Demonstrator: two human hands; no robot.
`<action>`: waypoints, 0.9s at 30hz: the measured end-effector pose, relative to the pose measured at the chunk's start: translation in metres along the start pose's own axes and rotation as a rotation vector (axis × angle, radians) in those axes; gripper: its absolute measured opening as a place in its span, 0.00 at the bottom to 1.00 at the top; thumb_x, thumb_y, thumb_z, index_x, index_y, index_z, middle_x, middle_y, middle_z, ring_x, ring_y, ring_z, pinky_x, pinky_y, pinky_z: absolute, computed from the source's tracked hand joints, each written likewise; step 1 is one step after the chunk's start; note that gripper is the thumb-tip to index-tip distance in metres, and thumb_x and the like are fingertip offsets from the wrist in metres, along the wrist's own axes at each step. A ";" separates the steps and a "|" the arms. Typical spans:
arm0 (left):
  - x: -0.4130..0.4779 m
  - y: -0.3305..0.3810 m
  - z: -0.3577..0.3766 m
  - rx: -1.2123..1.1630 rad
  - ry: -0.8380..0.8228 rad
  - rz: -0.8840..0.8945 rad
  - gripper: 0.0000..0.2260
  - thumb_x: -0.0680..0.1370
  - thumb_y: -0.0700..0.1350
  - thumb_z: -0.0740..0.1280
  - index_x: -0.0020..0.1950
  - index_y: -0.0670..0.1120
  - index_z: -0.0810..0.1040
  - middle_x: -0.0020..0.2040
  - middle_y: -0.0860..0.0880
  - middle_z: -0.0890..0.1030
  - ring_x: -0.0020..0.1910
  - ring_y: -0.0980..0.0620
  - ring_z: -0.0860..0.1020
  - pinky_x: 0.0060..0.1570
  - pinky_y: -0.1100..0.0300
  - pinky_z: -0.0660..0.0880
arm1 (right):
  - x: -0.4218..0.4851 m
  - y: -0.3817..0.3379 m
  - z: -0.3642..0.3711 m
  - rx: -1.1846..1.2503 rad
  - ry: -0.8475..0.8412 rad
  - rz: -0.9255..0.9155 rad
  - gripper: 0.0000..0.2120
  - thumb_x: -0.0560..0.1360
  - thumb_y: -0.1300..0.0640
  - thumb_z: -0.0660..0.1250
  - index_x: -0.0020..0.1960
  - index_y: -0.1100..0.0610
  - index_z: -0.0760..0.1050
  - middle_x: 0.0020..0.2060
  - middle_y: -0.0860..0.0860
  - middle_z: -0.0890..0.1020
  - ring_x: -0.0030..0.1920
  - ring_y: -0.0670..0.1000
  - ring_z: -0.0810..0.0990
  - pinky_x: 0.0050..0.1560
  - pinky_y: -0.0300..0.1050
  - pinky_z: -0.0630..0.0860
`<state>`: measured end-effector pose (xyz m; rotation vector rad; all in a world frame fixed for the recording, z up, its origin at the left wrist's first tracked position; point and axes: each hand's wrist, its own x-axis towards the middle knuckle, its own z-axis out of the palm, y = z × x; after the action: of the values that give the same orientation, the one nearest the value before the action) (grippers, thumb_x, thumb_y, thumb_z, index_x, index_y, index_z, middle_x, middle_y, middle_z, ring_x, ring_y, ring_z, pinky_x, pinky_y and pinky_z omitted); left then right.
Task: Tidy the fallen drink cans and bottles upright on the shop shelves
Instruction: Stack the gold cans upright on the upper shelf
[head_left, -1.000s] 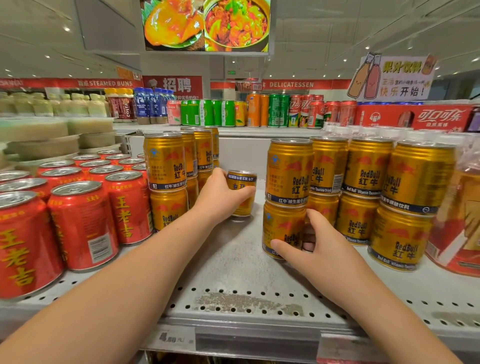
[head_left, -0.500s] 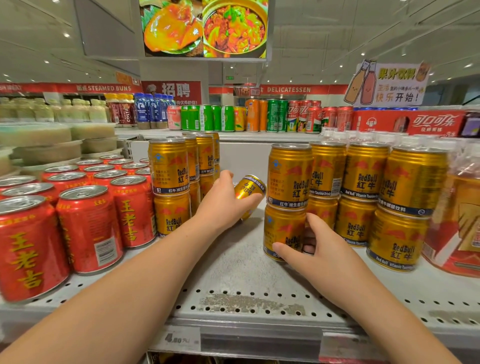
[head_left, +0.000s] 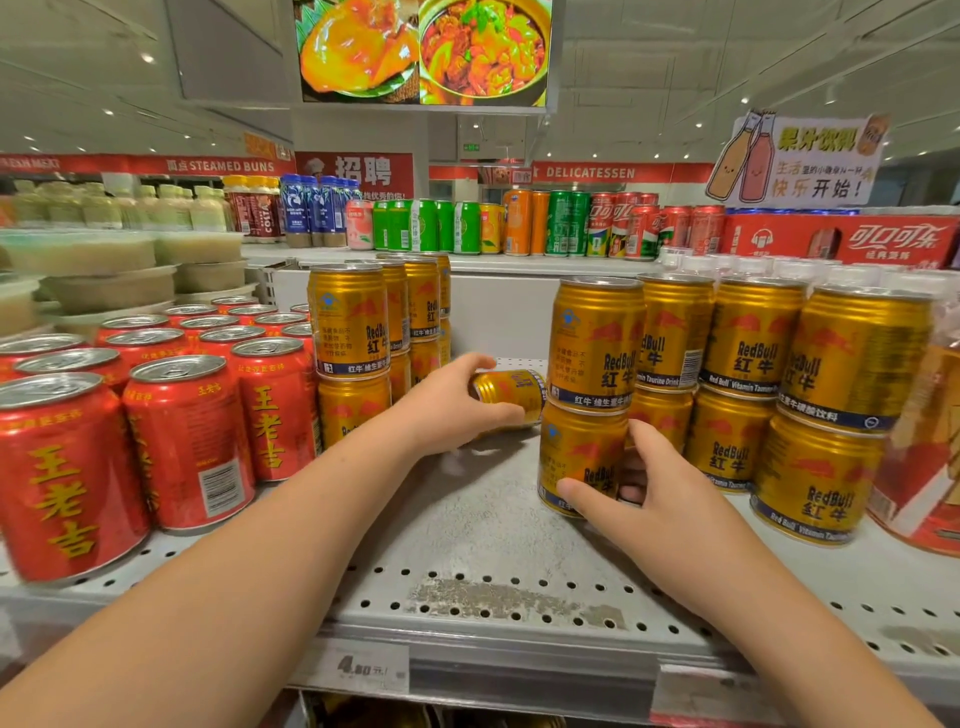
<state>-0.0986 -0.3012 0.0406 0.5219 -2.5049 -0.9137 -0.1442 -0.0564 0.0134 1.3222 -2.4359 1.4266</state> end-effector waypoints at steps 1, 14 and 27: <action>0.001 0.001 0.000 -0.059 0.042 0.018 0.38 0.70 0.63 0.77 0.75 0.56 0.66 0.65 0.55 0.76 0.54 0.56 0.79 0.43 0.62 0.80 | 0.000 0.000 0.000 -0.001 0.000 -0.001 0.18 0.69 0.35 0.72 0.52 0.30 0.65 0.44 0.14 0.69 0.47 0.21 0.71 0.38 0.28 0.69; 0.012 0.003 -0.002 -0.307 0.115 0.035 0.26 0.74 0.46 0.77 0.67 0.54 0.69 0.58 0.54 0.79 0.52 0.58 0.79 0.41 0.67 0.77 | 0.000 0.000 0.001 -0.033 0.011 0.033 0.18 0.69 0.33 0.71 0.51 0.29 0.64 0.42 0.21 0.73 0.46 0.22 0.72 0.35 0.27 0.68; 0.004 0.013 0.004 0.464 0.338 0.184 0.21 0.79 0.57 0.68 0.70 0.54 0.74 0.63 0.49 0.72 0.63 0.49 0.67 0.64 0.49 0.72 | 0.001 0.005 0.003 -0.041 0.019 0.030 0.22 0.71 0.37 0.72 0.61 0.36 0.67 0.51 0.30 0.76 0.50 0.35 0.76 0.45 0.34 0.73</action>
<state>-0.1062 -0.2921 0.0477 0.5230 -2.3904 -0.1498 -0.1466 -0.0577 0.0089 1.2629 -2.4697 1.3811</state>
